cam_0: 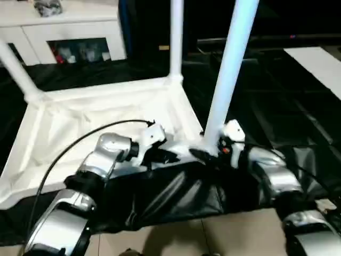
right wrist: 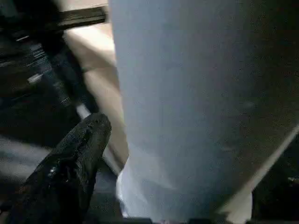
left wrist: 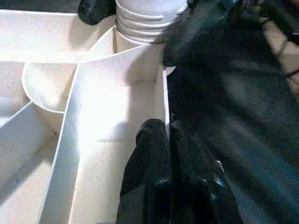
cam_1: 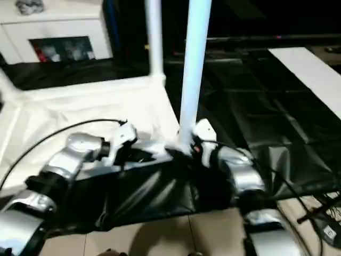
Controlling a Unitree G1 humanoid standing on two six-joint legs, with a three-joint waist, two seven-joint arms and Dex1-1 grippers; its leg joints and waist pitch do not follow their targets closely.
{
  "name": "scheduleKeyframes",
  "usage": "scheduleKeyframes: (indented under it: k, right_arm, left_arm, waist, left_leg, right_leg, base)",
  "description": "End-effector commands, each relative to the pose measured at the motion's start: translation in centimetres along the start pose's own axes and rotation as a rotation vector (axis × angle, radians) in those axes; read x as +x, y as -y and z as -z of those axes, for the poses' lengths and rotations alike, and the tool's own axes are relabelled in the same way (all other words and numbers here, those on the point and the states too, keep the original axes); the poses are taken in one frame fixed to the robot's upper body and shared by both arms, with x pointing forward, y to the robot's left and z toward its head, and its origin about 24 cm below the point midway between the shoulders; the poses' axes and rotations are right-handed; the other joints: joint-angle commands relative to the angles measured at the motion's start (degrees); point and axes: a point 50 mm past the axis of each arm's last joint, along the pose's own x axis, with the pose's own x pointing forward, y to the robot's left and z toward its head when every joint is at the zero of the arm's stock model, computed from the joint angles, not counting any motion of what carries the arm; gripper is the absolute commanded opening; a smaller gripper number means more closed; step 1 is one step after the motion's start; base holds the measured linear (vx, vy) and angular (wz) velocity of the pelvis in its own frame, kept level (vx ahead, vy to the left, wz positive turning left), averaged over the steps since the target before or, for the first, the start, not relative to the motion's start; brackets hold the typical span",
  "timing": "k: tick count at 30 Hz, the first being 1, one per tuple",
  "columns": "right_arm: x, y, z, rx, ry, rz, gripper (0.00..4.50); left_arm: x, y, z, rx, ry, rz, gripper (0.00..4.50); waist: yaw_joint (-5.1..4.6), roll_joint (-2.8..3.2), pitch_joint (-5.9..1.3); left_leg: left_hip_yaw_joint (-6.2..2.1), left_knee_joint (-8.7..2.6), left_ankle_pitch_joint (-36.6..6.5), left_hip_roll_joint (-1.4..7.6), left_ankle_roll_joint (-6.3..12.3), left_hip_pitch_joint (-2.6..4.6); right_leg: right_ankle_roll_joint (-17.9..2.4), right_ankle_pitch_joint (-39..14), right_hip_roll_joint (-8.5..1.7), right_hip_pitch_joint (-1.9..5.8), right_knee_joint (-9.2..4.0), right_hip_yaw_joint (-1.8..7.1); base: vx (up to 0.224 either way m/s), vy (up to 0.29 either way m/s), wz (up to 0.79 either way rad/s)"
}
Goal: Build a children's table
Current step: Rotate leg to tighten
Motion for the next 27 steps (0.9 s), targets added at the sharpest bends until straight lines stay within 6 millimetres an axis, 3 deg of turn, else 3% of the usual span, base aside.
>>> scheduleKeyframes:
  k: [1, 2, 3, 4, 6, 14, 15, 19, 23, 25, 27]
  right_arm:
    - [0.7, -1.0, -0.3, -0.027, -0.020, -0.136, 4.03]
    - [0.7, -1.1, -0.2, -0.030, -0.025, -0.149, 4.03]
    - [0.5, -1.1, -0.2, -0.027, -0.034, -0.173, 4.03]
    - [0.3, -1.2, -0.2, -0.024, -0.046, -0.209, 3.75]
    - [0.2, -1.2, -0.2, -0.025, -0.059, -0.241, 3.66]
    - [0.2, -1.5, -0.2, -0.025, -0.090, -0.321, 3.12]
    - [0.3, -1.6, -0.2, -0.025, -0.090, -0.325, 2.89]
    - [0.4, -1.7, -0.1, -0.020, -0.073, -0.314, 2.79]
    - [1.3, -1.0, 0.0, 0.044, -0.010, -0.084, 2.75]
    - [1.6, -0.7, 0.2, 0.049, -0.015, -0.001, 2.75]
    - [2.9, -0.1, 0.8, 0.086, -0.021, 0.252, 2.74]
  left_arm:
    - [0.8, 0.8, -1.3, 0.058, 0.061, 0.114, 0.00]
    - [0.8, 0.8, -1.3, 0.061, 0.062, 0.121, 0.00]
    - [0.7, 1.0, -1.3, 0.063, 0.062, 0.140, 0.00]
    - [0.6, 1.1, -1.3, 0.067, 0.060, 0.170, 0.00]
    - [0.4, 1.3, -1.3, 0.075, 0.056, 0.199, 0.00]
    - [0.2, 1.5, -1.1, 0.080, 0.032, 0.250, 0.00]
    - [0.2, 1.5, -1.1, 0.079, 0.031, 0.252, 0.00]
    - [0.2, 1.4, -1.0, 0.062, 0.038, 0.234, 0.00]
    - [0.9, 0.1, -1.1, 0.009, 0.036, 0.045, 0.00]
    - [1.2, -0.2, -1.3, -0.005, 0.041, -0.006, 0.00]
    - [2.7, -0.7, -2.0, -0.045, 0.057, -0.129, 0.00]
  waist:
    - [0.02, -0.84, -3.64]
    - [0.02, -0.79, -3.61]
    - [0.07, -1.24, -3.58]
    - [0.16, -1.15, -3.57]
    - [0.26, -0.97, -3.52]
    - [0.62, -1.31, -3.55]
    - [0.67, -1.25, -3.55]
    - [0.68, -1.25, -3.59]
    - [0.59, -1.34, -3.46]
    - [0.36, -1.35, -3.27]
    - [-0.21, -1.53, -3.15]
  left_leg:
    - [-0.04, -3.24, -13.4, 1.10, 5.10, 0.71]
    - [-0.04, -3.27, -13.7, 1.12, 4.97, 0.71]
    - [0.00, -3.30, -14.1, 1.16, 4.75, 0.78]
    - [-0.08, -3.32, -14.1, 1.16, 4.60, 0.76]
    - [-0.10, -3.40, -14.5, 1.27, 4.29, 0.88]
    - [-0.13, -3.39, -13.4, 1.27, 4.23, 0.80]
    - [-0.15, -3.40, -13.2, 1.25, 4.14, 0.79]
    - [-0.16, -3.37, -13.2, 1.22, 4.00, 0.79]
    - [-0.20, -3.47, -13.1, 1.20, 3.46, 0.77]
    - [-0.29, -3.59, -14.5, 1.06, 2.11, 0.83]
    - [-0.47, -3.73, -16.6, 0.80, 0.55, 1.11]
  right_leg:
    - [-15.1, -11.6, -2.00, 3.08, -3.08, 1.17]
    - [-15.0, -12.1, -2.03, 3.03, -3.07, 1.19]
    - [-14.7, -13.2, -2.07, 2.96, -3.24, 1.20]
    - [-14.6, -13.8, -2.14, 3.01, -3.18, 1.20]
    - [-14.2, -15.0, -2.16, 2.84, -3.33, 1.26]
    - [-14.2, -14.4, -2.23, 2.90, -3.15, 1.28]
    - [-14.1, -14.3, -2.23, 2.91, -3.09, 1.28]
    - [-14.0, -14.5, -2.24, 2.93, -3.10, 1.27]
    - [-13.6, -14.9, -2.20, 2.85, -3.15, 1.30]
    - [-12.5, -18.3, -2.25, 2.62, -3.43, 1.38]
    - [-10.7, -23.6, -2.44, 2.38, -4.08, 1.44]
  base:
    - [0.000, 0.000, 0.00]
    - [0.000, 0.000, 0.00]
    - [0.000, 0.000, 0.00]
    - [0.000, 0.000, 0.00]
    - [0.000, 0.000, 0.00]
    - [0.000, 0.000, 0.00]
    - [0.000, 0.000, 0.00]
    - [0.000, 0.000, 0.00]
    - [0.000, 0.000, 0.00]
    - [0.000, 0.000, 0.00]
    - [0.000, 0.000, 0.00]
